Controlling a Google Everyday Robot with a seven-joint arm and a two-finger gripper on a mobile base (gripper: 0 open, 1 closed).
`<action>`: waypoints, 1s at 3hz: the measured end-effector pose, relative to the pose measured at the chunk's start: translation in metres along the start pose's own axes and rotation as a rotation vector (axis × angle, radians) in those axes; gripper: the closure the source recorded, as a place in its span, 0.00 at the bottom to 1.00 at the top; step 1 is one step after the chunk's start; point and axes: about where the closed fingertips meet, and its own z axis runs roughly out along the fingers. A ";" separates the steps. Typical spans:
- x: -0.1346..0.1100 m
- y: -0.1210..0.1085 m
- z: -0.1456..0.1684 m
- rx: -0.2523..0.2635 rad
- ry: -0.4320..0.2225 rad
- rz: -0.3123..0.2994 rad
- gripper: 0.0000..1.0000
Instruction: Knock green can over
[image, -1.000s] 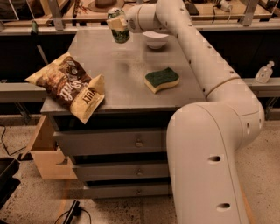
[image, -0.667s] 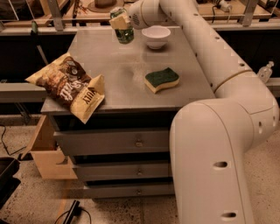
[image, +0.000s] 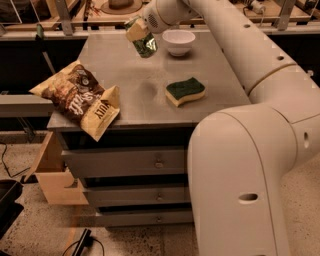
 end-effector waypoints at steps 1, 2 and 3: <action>0.015 0.022 0.009 -0.068 0.119 -0.034 1.00; 0.036 0.039 0.029 -0.145 0.213 -0.057 1.00; 0.056 0.047 0.058 -0.223 0.245 -0.049 1.00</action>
Offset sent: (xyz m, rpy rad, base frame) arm -0.0182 0.0246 -0.0704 -0.2693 0.2436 0.1978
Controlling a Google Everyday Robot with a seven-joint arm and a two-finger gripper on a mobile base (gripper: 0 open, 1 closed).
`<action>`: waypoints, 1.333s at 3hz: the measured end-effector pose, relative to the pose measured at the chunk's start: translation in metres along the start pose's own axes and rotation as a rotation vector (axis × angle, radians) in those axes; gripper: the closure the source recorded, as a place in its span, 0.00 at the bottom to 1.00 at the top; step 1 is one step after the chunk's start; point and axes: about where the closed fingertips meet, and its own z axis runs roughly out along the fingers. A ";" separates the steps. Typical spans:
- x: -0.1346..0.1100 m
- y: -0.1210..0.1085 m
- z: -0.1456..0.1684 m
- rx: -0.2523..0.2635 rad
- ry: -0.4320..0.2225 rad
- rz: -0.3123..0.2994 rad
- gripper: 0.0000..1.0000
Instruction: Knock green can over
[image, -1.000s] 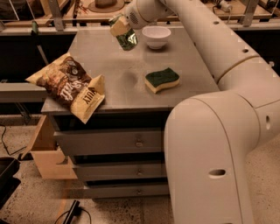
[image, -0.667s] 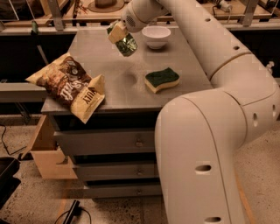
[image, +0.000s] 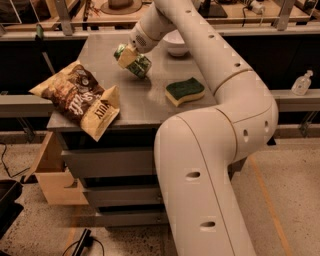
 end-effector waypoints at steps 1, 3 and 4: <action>0.000 0.000 0.000 0.000 0.000 0.000 1.00; -0.001 0.001 0.001 -0.004 0.002 0.000 0.50; -0.001 0.001 0.003 -0.006 0.003 0.000 0.28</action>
Offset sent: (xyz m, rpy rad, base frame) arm 0.0000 0.0000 0.0006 0.0000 0.0000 0.0000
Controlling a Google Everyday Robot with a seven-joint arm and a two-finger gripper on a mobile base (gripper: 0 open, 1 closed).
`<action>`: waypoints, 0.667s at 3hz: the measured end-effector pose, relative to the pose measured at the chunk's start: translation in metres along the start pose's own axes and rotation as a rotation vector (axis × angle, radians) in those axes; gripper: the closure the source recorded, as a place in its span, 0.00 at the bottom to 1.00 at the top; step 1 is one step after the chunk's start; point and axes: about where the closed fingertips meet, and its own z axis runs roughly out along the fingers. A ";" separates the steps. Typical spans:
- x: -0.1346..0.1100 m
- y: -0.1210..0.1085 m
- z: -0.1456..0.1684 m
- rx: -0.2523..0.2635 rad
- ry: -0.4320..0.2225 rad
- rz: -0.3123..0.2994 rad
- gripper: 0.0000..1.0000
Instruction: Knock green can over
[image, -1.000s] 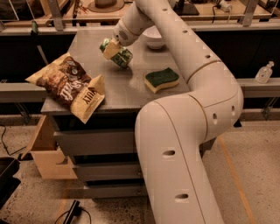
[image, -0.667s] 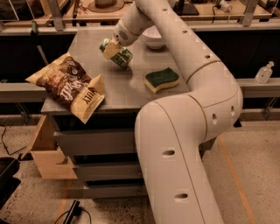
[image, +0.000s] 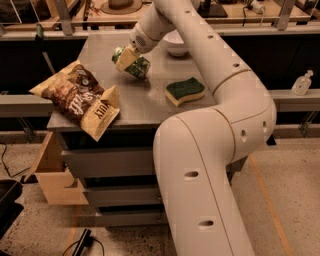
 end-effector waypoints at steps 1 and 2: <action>0.000 0.001 0.005 -0.006 0.003 0.000 0.04; 0.001 0.001 0.007 -0.008 0.004 0.001 0.00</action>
Offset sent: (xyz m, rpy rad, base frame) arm 0.0002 0.0023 -0.0031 -0.0008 0.0039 0.0025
